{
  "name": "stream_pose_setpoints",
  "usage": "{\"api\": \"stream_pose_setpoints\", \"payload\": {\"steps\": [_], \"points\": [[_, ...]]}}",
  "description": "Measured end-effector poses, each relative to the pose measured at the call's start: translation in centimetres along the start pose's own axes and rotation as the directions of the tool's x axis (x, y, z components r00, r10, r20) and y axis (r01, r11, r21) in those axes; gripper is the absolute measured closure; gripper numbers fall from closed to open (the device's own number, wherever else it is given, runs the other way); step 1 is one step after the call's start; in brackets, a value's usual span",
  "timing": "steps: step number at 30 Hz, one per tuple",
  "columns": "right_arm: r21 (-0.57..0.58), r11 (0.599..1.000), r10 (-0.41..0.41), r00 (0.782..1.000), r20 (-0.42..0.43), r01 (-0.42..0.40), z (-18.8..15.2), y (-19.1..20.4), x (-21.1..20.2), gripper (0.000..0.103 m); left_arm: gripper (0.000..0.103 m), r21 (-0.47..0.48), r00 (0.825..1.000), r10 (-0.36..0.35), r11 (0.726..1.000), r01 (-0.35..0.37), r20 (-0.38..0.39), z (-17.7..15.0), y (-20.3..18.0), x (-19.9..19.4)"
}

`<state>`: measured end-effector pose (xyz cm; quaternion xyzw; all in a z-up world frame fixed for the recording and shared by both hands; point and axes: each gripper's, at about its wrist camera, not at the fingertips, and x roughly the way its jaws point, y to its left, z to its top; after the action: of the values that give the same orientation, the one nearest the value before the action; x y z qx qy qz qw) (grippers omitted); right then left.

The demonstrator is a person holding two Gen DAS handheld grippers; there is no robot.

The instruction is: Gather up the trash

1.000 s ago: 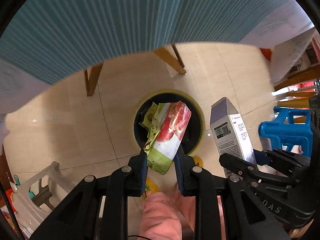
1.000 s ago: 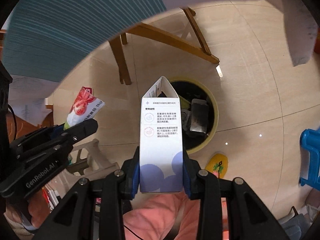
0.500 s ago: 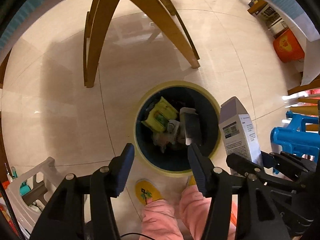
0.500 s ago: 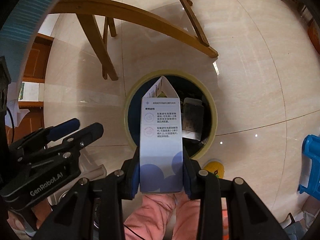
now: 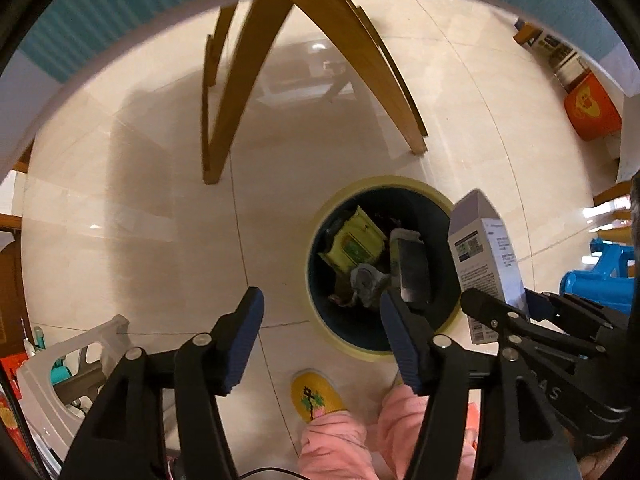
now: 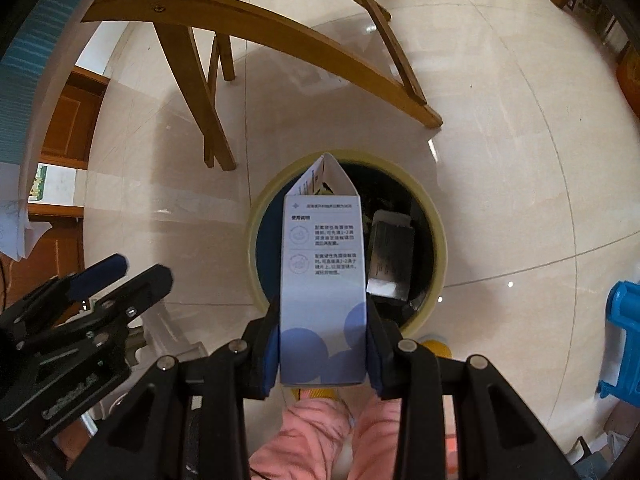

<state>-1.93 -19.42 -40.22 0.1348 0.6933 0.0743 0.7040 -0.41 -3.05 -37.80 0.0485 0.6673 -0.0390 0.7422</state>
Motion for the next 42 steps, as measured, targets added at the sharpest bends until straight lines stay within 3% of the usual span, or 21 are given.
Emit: {"api": "stream_pose_setpoints", "payload": {"steps": [2, 6, 18, 25, 35, 42], "points": [[0.0, 1.0, 0.0, 1.0, 0.002, 0.0, 0.2, 0.0, 0.4, 0.065, 0.035, -0.007, 1.0, 0.003, 1.0, -0.003, 0.016, 0.1, 0.5, -0.4], [-0.018, 1.0, -0.003, 1.0, 0.021, 0.003, 0.5, 0.4, 0.8, 0.035, 0.028, -0.013, 0.999, 0.016, 1.0, -0.016, 0.031, 0.1, 1.0, -0.9], [-0.031, 0.999, -0.009, 0.994, 0.109, 0.013, 0.2, 1.9, -1.0, 0.034, 0.026, -0.01, 0.997, 0.02, 1.0, -0.019, 0.07, -0.1, 1.7, -3.1], [-0.005, 1.0, -0.016, 0.988, 0.154, 0.017, -0.3, 2.8, -4.6, 0.034, 0.026, -0.013, 0.994, 0.013, 1.0, -0.011, 0.107, 0.2, 1.9, -7.6], [-0.005, 1.0, -0.013, 0.968, 0.25, 0.015, -0.3, 4.9, -14.7, 0.034, 0.026, -0.024, 0.984, 0.014, 1.0, -0.01, 0.18, 1.4, 1.8, -17.5], [-0.037, 0.999, 0.007, 0.953, 0.304, 0.005, -0.1, 7.3, -23.7, 0.034, 0.026, -0.034, 0.962, 0.026, 0.999, -0.017, 0.271, 2.1, 1.9, -26.6]]}}
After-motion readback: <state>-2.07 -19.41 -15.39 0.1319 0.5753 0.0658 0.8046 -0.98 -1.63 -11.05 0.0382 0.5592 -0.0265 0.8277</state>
